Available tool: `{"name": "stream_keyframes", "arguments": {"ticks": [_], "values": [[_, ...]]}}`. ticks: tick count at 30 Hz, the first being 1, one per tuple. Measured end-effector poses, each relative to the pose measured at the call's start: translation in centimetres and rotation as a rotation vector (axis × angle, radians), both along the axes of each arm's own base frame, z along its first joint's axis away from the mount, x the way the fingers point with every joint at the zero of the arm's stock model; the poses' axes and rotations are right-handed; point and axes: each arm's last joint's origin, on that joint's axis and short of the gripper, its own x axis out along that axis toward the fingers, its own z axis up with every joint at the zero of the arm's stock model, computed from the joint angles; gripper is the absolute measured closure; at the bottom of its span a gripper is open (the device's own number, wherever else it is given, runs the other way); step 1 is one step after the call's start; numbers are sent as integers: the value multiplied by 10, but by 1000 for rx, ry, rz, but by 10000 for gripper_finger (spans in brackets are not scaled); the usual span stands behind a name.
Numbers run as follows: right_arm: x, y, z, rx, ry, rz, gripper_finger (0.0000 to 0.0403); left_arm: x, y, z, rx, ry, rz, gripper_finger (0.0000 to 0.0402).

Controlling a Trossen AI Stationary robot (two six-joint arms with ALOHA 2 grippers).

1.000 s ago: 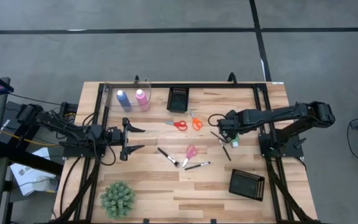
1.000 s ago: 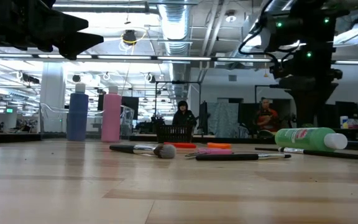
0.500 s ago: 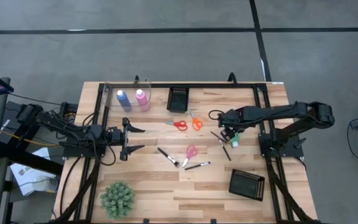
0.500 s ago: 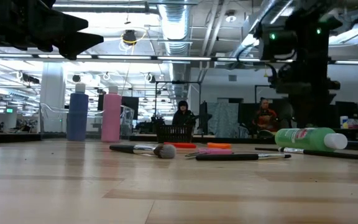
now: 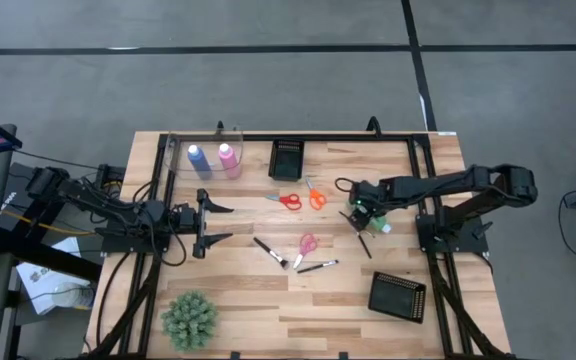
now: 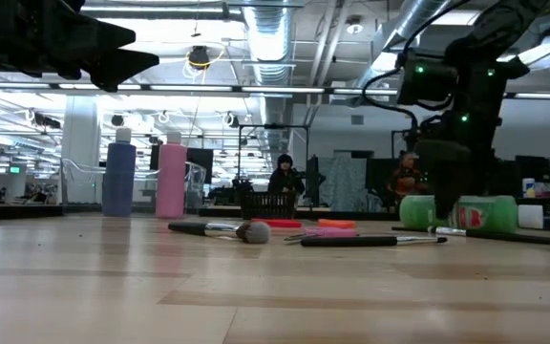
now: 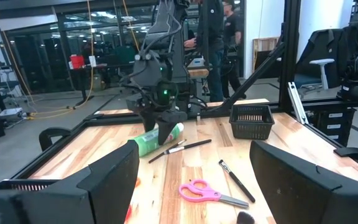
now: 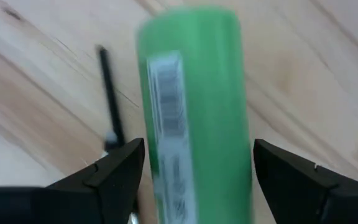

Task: Pick & Place Paint Supplies
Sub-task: Put the green paint bottle into the transparent bin

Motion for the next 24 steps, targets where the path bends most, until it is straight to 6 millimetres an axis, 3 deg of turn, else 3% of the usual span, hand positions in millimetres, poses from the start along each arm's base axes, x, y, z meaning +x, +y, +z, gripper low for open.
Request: {"name": "stream_keyframes", "arguments": {"ticks": [10,15,24], "values": [[37,0,-20,-84,-150,163,119,0,0,0,-6,-2,2,103],[56,4,-34,-102,-150,219,143,0,0,0,-10,-2,7,103],[109,23,-20,-180,-350,423,209,0,1,0,-16,-2,23,103]]}}
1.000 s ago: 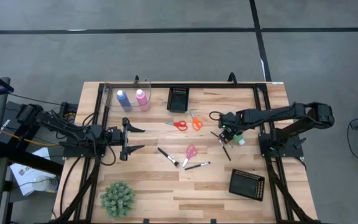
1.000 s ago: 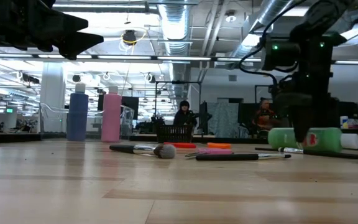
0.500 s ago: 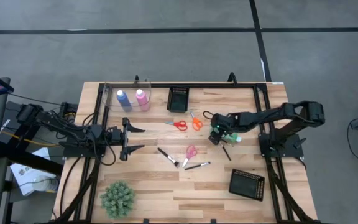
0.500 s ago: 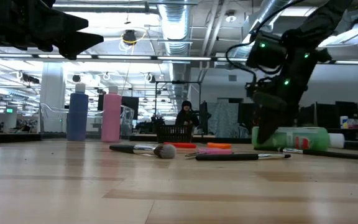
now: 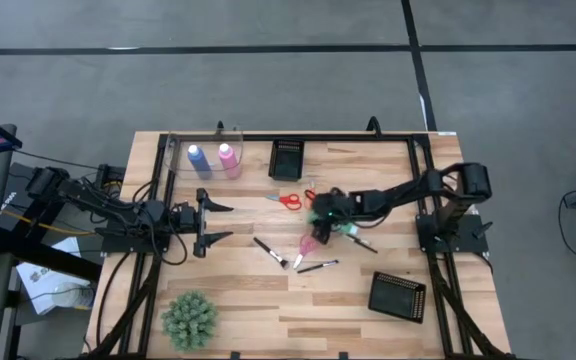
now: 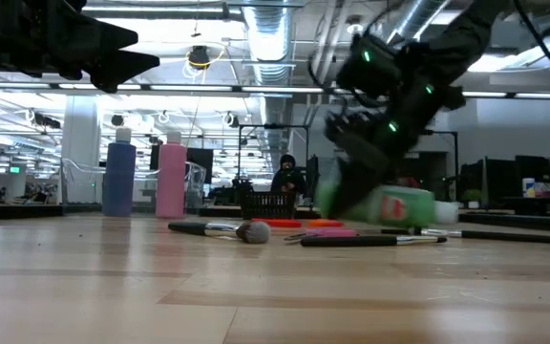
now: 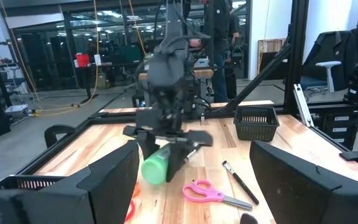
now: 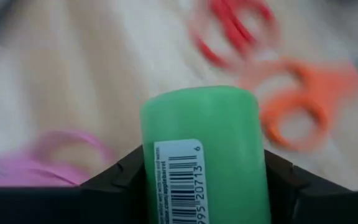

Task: Pick & Place Paint Supplies
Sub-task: Put the green paint bottle into the transparent bin

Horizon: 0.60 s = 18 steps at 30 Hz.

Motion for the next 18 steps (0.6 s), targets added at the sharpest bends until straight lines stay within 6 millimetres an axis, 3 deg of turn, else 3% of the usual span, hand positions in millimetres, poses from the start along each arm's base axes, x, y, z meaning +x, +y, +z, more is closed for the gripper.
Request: {"name": "stream_keyframes", "arguments": {"ticks": [8,14,18], "values": [[53,24,19,-116,-143,184,178,0,0,-1,-4,9,6,103],[82,42,16,-149,-155,263,162,0,0,-2,-14,16,5,103],[95,44,9,-151,-142,269,157,0,0,-2,-17,20,5,103]]}}
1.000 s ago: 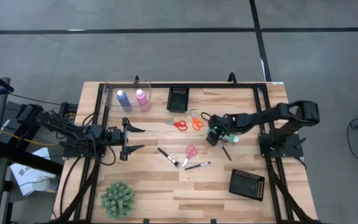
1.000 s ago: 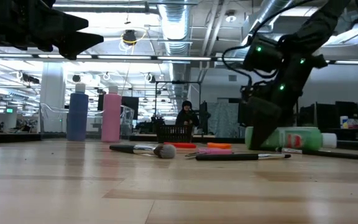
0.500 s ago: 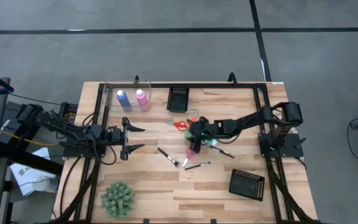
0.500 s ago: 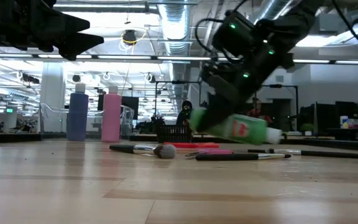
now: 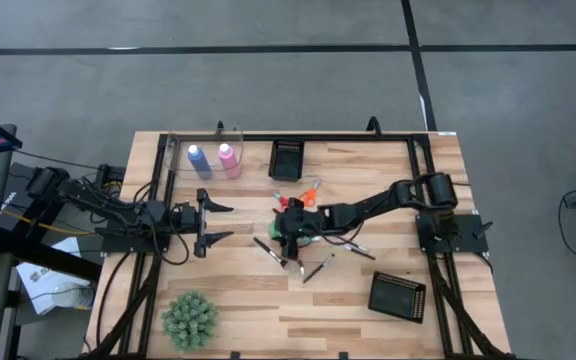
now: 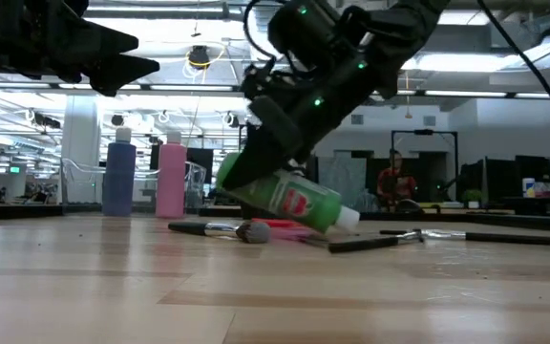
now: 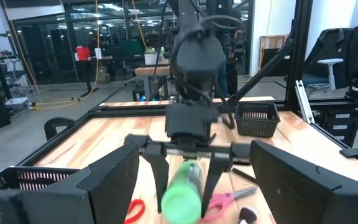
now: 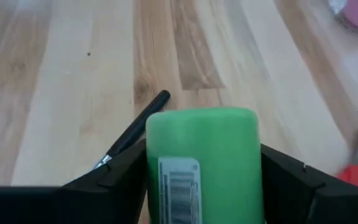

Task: Pick & Place Paint Supplies
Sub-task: Put the green paint bottle into the transparent bin

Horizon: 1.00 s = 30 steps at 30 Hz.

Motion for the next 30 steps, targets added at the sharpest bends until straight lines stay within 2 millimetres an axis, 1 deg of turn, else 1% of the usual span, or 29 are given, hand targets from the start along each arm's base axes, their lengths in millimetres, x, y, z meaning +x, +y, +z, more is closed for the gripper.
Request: {"name": "stream_keyframes", "arguments": {"ticks": [3,5,8,10,13,15,20,22,26,30], "values": [[5,2,0,-7,-2,9,146,0,0,0,1,2,0,103],[8,2,6,-11,-37,13,136,0,0,0,1,5,1,103],[9,3,12,-23,-46,27,116,0,0,-1,2,9,5,103],[11,7,22,-35,-88,47,103,0,0,-2,-1,17,8,103],[12,16,39,-54,-180,101,89,0,0,-4,-15,40,8,103],[13,24,46,-80,-238,145,86,1,0,-5,-24,66,9,103],[14,45,63,-149,-403,245,86,10,-2,4,-38,136,12,103],[12,51,64,-149,-458,284,86,16,-4,6,-36,185,15,103],[4,58,60,-139,-567,323,86,32,-8,8,-23,284,20,103],[-14,60,52,-132,-643,332,86,52,-14,5,5,384,26,103]]}}
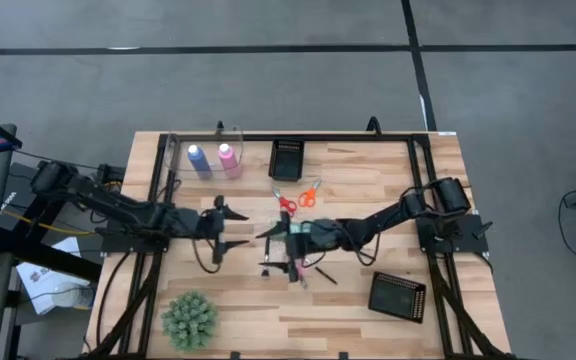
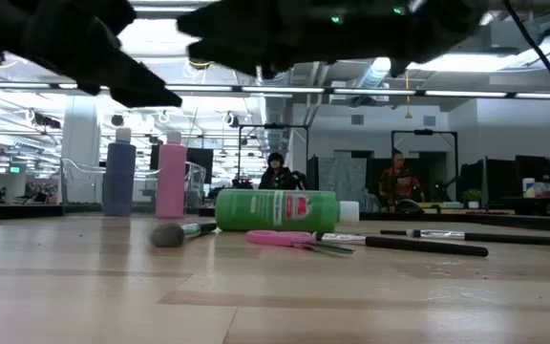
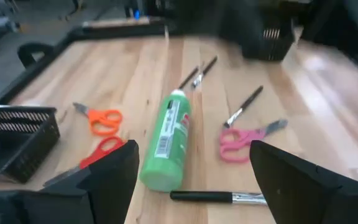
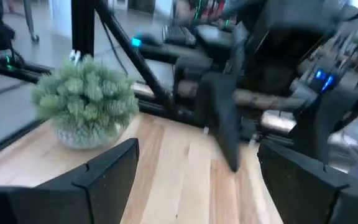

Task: Pick & Place Paint Supplies
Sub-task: Put the green paint bottle into the transparent bin

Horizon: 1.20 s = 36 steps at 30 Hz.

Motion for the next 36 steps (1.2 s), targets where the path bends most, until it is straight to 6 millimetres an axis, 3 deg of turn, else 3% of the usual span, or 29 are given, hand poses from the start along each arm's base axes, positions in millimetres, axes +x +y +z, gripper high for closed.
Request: {"name": "stream_keyframes", "arguments": {"ticks": [8,19,27,36], "values": [[-64,-2,6,53,-219,-33,86,45,-10,-3,63,168,-1,103],[-131,-6,-8,83,-148,-122,86,95,6,-9,57,388,22,103],[-150,-8,-15,97,-119,-140,86,123,13,-12,79,484,16,103],[-151,-7,-17,103,-101,-140,86,145,25,-27,122,653,31,103]]}}
